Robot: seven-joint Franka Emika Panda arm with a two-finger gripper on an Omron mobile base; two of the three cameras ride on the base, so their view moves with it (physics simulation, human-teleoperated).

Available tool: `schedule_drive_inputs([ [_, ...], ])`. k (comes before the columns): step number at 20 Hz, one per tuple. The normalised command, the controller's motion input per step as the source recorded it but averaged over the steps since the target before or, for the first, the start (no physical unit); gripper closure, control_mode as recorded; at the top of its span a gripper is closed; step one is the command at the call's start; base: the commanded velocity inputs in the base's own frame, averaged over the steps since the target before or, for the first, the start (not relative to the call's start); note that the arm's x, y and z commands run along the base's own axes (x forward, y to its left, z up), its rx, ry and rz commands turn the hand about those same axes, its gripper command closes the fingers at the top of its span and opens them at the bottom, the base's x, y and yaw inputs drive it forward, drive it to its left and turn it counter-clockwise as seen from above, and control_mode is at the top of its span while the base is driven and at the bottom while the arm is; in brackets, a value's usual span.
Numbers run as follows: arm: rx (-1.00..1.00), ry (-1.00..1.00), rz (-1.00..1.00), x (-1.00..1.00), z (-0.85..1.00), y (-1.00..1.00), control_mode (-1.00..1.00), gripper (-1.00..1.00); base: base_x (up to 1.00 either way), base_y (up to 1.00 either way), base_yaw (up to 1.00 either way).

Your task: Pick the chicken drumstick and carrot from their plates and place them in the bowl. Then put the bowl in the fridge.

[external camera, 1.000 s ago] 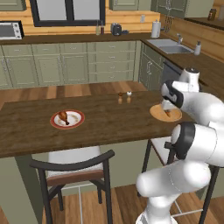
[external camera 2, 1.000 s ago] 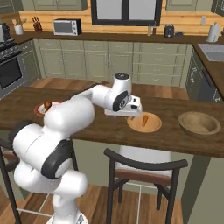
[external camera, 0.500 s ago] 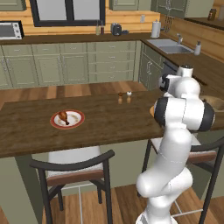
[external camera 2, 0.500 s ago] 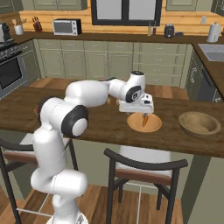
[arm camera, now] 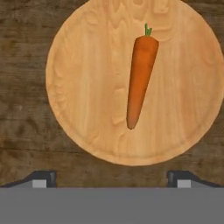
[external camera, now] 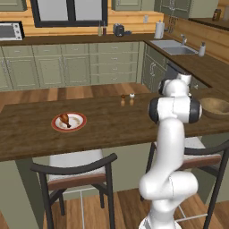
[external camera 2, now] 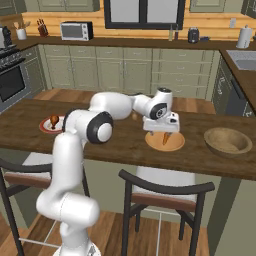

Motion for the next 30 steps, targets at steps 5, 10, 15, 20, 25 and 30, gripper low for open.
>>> schedule_drive_inputs([
  [5,0.02,-0.02,0.0,0.23,-0.34,-0.11,-1.0,-1.0,0.0,0.0,0.0],
  [10,0.01,0.0,0.0,0.26,-0.35,-0.03,-1.0,-1.0,0.0,0.0,0.0],
  [15,0.0,0.0,0.0,0.33,-0.32,0.0,-1.0,-1.0,0.0,0.0,0.0],
  [20,0.01,0.0,0.0,0.4,-0.2,-0.12,-1.0,-1.0,0.0,0.0,0.0],
  [25,0.0,0.0,0.0,0.18,-0.46,0.0,-1.0,-1.0,0.0,0.0,0.0],
  [30,0.0,-0.03,0.0,-0.03,-0.31,0.12,-1.0,1.0,0.0,0.0,0.0],
])
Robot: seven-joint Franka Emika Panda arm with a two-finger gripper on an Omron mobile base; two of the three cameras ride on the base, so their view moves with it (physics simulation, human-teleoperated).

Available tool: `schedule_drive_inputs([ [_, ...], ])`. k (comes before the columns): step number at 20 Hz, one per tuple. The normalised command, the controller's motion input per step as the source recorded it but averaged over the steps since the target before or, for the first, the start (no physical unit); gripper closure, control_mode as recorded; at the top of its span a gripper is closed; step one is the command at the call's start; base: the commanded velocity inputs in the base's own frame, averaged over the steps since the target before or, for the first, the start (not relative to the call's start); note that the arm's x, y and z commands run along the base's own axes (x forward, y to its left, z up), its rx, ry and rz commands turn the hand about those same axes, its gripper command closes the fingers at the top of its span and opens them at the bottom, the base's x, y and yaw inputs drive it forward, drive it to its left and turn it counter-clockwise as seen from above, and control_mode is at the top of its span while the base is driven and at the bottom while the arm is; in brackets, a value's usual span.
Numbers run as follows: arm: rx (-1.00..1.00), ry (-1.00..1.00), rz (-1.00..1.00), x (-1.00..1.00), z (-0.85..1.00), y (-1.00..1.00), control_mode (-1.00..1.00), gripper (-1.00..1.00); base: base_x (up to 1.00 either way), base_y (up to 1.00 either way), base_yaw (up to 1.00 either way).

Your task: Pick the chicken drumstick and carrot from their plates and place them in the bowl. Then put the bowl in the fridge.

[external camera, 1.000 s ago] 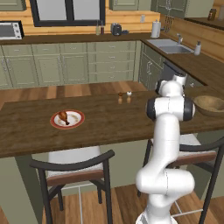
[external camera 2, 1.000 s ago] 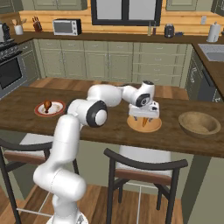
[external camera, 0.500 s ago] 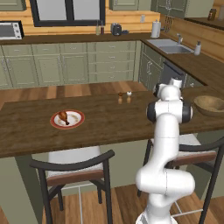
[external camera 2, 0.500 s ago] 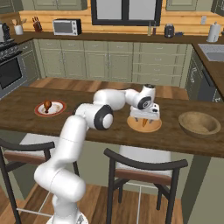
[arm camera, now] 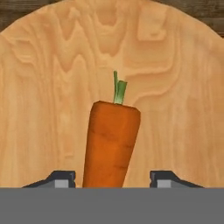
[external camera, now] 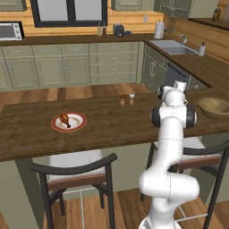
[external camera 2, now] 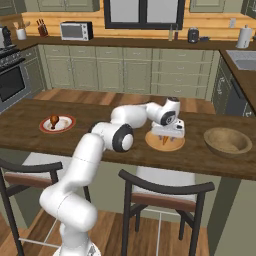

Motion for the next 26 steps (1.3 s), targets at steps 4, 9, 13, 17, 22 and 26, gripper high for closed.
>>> schedule_drive_inputs([
  [4,-0.02,-0.11,0.0,-0.41,-0.24,0.69,-1.0,1.0,0.0,0.0,0.0],
  [9,-0.05,-0.01,0.01,-0.54,-0.15,0.55,-1.0,1.0,0.0,0.0,0.0],
  [13,-0.13,0.01,0.0,-0.04,-0.73,0.59,-1.0,1.0,0.0,0.0,0.0],
  [17,-0.05,0.02,0.0,-0.04,-0.52,0.18,-1.0,1.0,0.0,0.0,0.0],
  [22,0.09,-0.01,0.0,-0.72,0.49,0.02,-1.0,1.0,0.0,0.0,0.0],
  [26,0.07,-0.15,0.0,-1.0,0.47,0.24,-1.0,1.0,0.0,0.0,0.0],
])
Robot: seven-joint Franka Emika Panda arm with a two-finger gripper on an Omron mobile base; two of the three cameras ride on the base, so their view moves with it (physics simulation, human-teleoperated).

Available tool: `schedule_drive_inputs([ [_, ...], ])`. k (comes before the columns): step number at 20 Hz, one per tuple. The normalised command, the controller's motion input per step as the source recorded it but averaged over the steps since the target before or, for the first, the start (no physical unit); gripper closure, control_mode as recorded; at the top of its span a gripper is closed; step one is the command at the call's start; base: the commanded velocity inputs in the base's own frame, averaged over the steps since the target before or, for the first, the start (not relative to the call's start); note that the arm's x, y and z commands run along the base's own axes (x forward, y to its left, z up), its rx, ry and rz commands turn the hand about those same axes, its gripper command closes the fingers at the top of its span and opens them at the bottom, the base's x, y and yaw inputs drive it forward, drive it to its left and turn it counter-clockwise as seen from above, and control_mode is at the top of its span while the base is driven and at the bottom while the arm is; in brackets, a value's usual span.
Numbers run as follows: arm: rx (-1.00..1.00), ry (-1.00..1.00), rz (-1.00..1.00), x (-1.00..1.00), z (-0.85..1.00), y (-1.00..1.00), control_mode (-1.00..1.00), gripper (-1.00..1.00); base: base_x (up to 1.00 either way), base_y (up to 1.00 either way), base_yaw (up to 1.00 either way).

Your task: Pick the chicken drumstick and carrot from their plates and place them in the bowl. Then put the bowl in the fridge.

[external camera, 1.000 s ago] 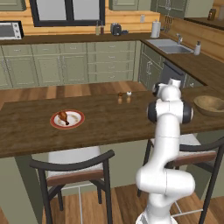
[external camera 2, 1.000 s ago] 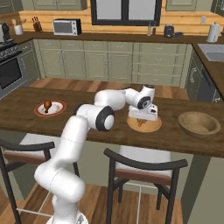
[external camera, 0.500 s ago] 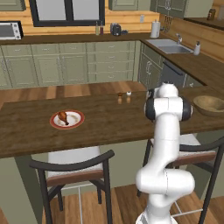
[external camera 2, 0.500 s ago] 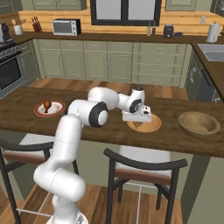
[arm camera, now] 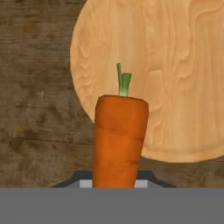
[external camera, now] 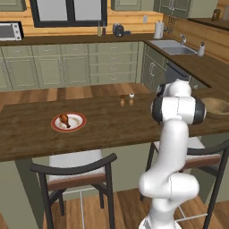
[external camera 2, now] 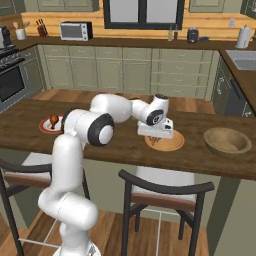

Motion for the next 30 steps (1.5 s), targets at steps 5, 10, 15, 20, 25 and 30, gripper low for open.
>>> schedule_drive_inputs([
  [5,0.0,-0.14,0.0,-1.0,0.75,0.54,-1.0,1.0,0.0,0.0,0.0],
  [10,0.0,-0.1,0.0,-1.0,0.87,0.62,-1.0,1.0,0.0,0.0,0.0],
  [15,0.0,-0.12,0.02,-1.0,0.85,0.36,-1.0,1.0,0.0,0.0,0.0],
  [20,0.0,-0.1,0.0,-1.0,0.58,0.27,-1.0,1.0,0.0,0.0,0.0],
  [25,-0.02,-0.06,0.0,-1.0,0.31,0.51,-1.0,1.0,0.0,0.0,0.0],
  [30,-0.03,-0.01,0.0,-0.4,0.14,0.15,1.0,1.0,-0.6,-0.11,0.0],
])
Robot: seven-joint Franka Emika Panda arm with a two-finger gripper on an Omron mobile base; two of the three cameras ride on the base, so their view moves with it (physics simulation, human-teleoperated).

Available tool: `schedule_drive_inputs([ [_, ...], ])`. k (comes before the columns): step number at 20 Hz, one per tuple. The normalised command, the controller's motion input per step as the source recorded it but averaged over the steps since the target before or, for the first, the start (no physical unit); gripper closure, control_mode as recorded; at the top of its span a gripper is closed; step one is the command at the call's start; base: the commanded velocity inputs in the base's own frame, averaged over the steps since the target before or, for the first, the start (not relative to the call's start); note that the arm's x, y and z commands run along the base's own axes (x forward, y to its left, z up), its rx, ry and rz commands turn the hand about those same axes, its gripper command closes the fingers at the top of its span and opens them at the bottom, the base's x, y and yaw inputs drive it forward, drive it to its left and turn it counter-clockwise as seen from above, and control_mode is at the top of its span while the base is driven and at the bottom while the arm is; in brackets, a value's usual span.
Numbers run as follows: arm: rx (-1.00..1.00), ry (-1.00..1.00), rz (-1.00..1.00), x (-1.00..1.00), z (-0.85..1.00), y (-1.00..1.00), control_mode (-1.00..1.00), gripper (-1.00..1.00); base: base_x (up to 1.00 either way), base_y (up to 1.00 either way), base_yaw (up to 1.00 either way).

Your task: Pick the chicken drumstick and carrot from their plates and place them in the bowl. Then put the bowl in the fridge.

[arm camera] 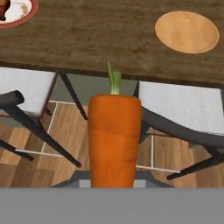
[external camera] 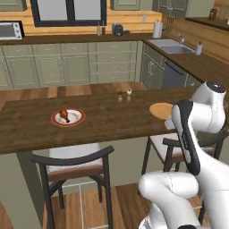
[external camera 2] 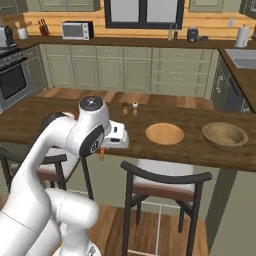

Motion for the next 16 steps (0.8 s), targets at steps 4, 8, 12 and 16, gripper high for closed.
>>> schedule_drive_inputs([
  [4,0.0,0.0,0.0,0.0,0.0,0.0,1.0,1.0,-0.88,-0.99,0.01],
  [8,0.0,0.0,0.0,0.0,0.0,0.0,1.0,1.0,-0.01,-1.0,0.0],
  [12,0.0,0.0,0.0,0.0,0.0,0.0,1.0,1.0,0.64,-0.96,0.0],
  [16,0.0,0.0,0.0,0.0,0.0,0.0,1.0,1.0,1.0,-0.07,0.0],
])
